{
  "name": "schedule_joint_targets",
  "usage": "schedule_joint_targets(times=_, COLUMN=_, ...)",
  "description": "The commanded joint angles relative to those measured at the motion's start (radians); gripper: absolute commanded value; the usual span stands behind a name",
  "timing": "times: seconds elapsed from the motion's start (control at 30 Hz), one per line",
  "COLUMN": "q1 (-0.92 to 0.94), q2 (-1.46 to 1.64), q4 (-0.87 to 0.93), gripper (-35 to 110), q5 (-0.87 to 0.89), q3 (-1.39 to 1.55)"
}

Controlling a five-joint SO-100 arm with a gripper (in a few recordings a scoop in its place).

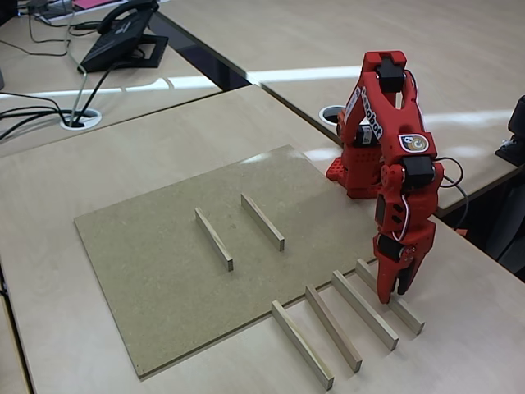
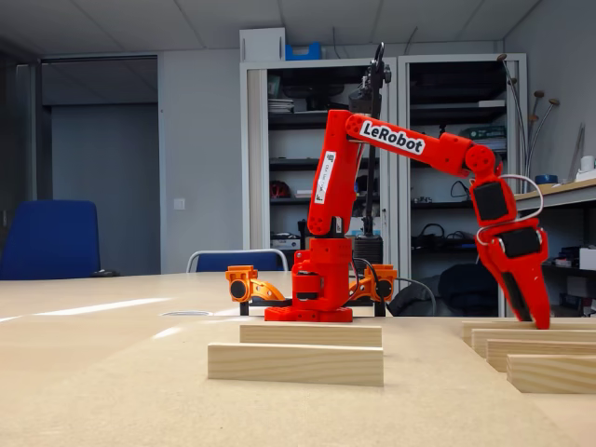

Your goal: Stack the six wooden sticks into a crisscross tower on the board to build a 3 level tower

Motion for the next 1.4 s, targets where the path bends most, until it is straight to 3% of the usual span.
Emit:
schedule_joint_targets(times=0.0, q1=-0.012, q2=0.005, q4=-0.020, gripper=12, q5=0.012, q3=0.002)
schedule_joint_targets(times=1.0, q1=0.029, q2=-0.005, q4=-0.094, gripper=0, q5=0.006, q3=0.040)
schedule_joint_targets(times=1.13, q1=-0.011, q2=0.069, q4=-0.048, gripper=0, q5=0.124, q3=-0.014)
schedule_joint_targets(times=1.37, q1=-0.058, q2=0.232, q4=0.083, gripper=0, q5=0.491, q3=-0.169)
